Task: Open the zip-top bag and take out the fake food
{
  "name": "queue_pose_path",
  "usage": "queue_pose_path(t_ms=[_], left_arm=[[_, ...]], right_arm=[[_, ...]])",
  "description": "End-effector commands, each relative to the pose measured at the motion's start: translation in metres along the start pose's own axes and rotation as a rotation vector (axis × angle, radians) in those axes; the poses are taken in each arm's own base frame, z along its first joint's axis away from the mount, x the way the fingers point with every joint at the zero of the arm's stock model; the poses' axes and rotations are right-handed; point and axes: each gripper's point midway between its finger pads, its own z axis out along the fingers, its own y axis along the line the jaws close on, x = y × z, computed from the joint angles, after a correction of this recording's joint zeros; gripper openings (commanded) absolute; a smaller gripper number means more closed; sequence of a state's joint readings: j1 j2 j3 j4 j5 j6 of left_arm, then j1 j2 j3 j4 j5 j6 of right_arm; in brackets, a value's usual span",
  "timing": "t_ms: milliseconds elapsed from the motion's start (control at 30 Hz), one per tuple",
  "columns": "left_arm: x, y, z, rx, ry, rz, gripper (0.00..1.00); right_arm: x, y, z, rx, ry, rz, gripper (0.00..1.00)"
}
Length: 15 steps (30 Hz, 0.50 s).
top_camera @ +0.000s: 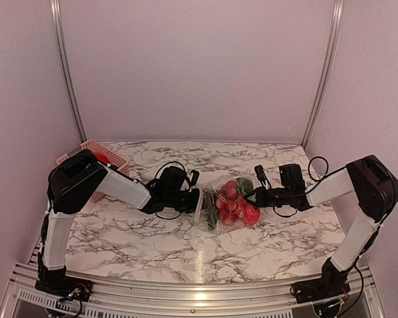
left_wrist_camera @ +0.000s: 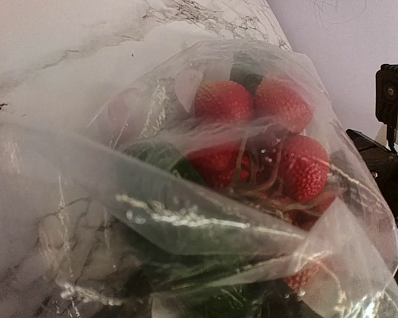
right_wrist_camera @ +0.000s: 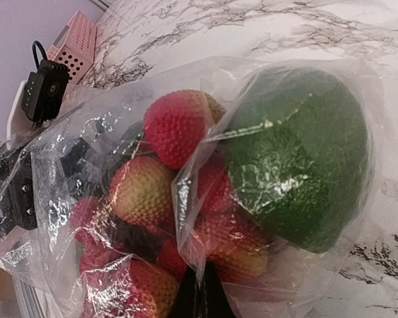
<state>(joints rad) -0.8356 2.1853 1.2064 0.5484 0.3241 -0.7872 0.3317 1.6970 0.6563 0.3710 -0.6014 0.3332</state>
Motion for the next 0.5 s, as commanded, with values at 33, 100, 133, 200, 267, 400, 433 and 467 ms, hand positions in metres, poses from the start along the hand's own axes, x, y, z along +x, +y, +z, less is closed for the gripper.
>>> queue_pose_path(t_ms=[33, 100, 133, 200, 267, 400, 433, 467], left_arm=[[0.027, 0.032, 0.009, -0.205, 0.102, 0.055, 0.59], [0.027, 0.04, 0.007, -0.256, 0.113, 0.061, 0.62], [0.027, 0.043, 0.005, -0.282, 0.117, 0.064, 0.63], [0.026, 0.046, 0.003, -0.31, 0.122, 0.077, 0.65], [0.025, 0.049, 0.0, -0.337, 0.125, 0.085, 0.65], [0.022, 0.051, -0.012, -0.363, 0.107, 0.087, 0.51], [0.019, 0.048, -0.016, -0.356, 0.095, 0.086, 0.47], [0.017, 0.044, -0.02, -0.347, 0.084, 0.088, 0.42]], right_arm=[[0.014, 0.015, 0.012, -0.042, 0.057, 0.005, 0.0], [0.014, 0.016, 0.011, -0.043, 0.056, 0.002, 0.0], [0.013, 0.017, 0.01, -0.043, 0.053, 0.0, 0.0], [0.011, 0.018, 0.008, -0.042, 0.048, -0.005, 0.0], [0.01, 0.019, 0.005, -0.039, 0.044, -0.009, 0.0], [0.005, 0.016, -0.002, -0.024, 0.025, -0.011, 0.0], [0.004, 0.013, -0.004, -0.018, 0.018, -0.008, 0.0], [0.002, 0.012, -0.007, -0.015, 0.011, -0.005, 0.0]])
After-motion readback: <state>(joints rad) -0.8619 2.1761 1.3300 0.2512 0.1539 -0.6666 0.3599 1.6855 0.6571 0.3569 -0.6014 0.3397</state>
